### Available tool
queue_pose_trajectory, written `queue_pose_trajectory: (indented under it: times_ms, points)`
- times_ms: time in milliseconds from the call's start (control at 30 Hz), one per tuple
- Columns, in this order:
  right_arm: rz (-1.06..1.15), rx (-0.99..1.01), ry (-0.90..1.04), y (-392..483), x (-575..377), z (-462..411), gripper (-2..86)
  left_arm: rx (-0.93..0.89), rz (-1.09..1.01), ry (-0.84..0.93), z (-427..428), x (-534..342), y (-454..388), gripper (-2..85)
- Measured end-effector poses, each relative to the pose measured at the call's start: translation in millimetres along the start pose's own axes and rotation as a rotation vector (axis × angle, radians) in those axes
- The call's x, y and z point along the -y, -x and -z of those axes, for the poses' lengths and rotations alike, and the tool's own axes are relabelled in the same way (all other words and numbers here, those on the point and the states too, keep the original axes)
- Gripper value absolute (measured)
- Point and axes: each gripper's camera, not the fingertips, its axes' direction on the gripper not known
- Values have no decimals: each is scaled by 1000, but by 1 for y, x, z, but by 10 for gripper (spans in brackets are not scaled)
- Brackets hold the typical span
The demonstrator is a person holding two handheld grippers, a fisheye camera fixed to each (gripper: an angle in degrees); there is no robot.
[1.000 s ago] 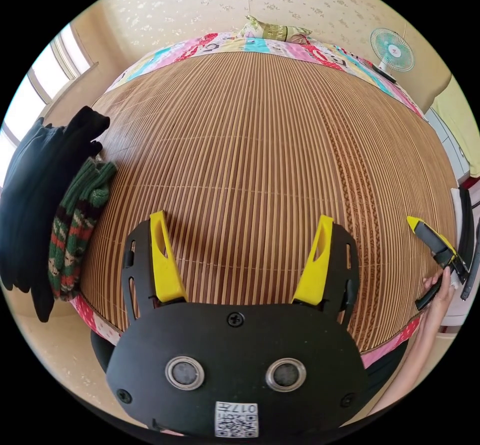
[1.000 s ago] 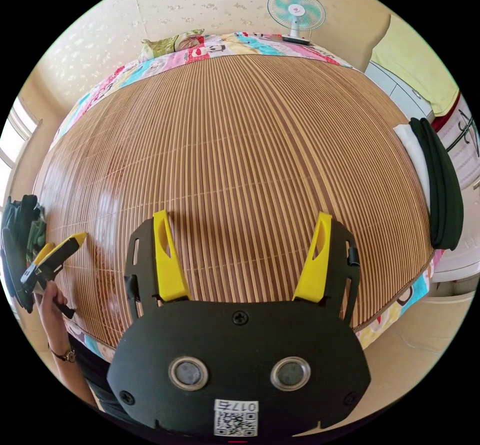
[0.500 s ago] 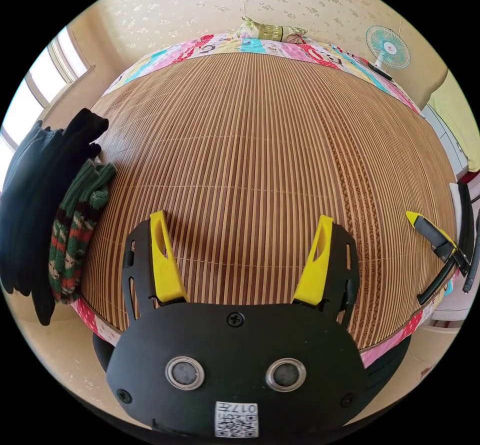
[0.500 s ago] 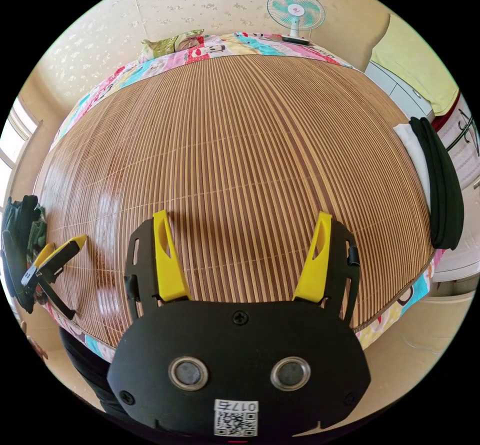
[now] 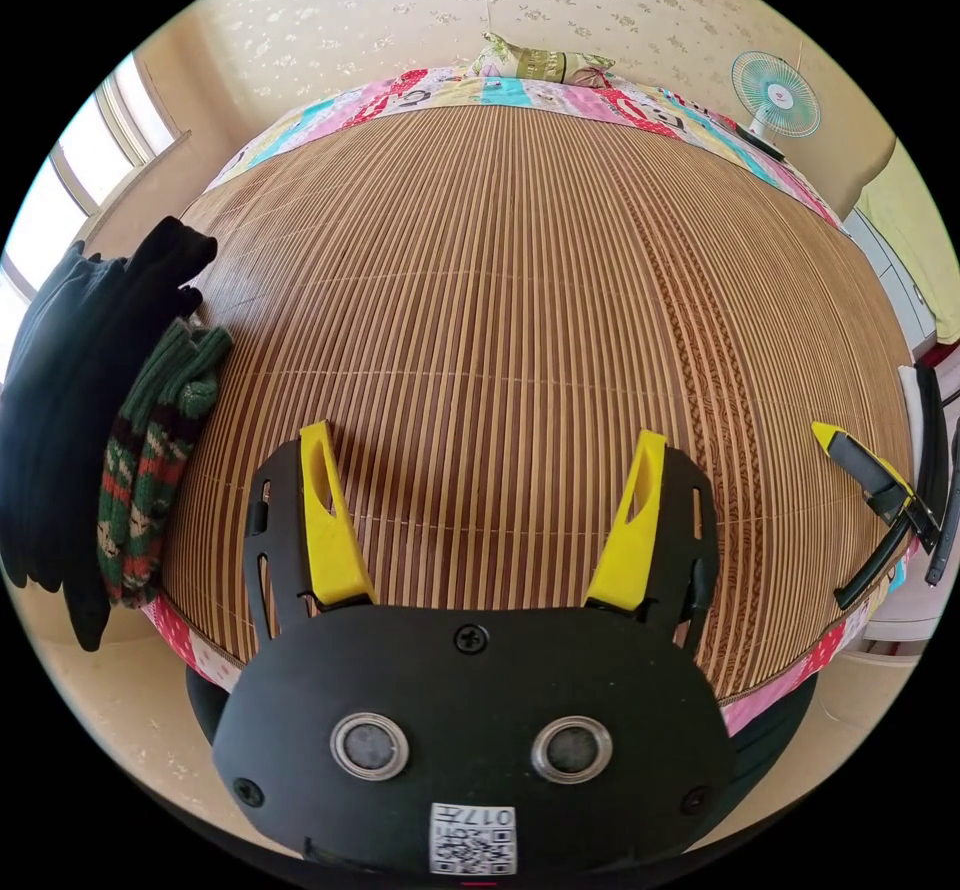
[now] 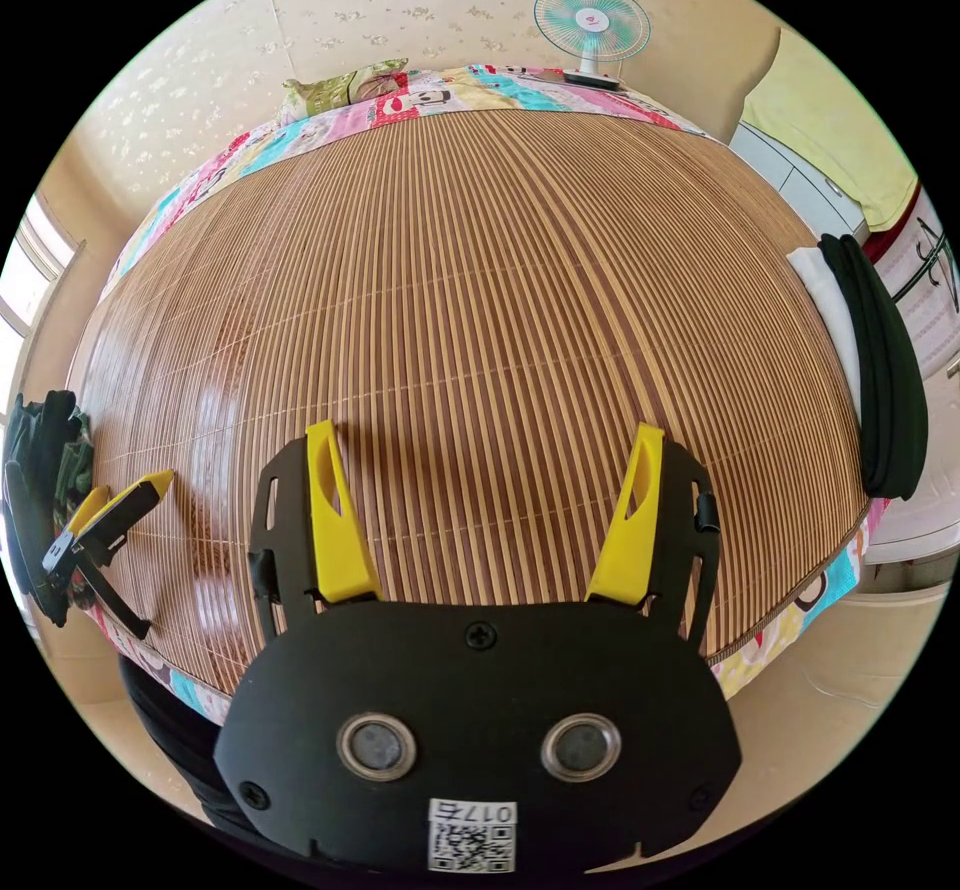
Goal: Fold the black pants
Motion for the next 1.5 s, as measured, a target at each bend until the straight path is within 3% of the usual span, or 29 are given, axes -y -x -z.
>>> queue_pose_trajectory:
  times_ms: [1500]
  points:
    - [-4,-8,2,-110,-20,15,372,5,-1,-3,27,32,48,383]
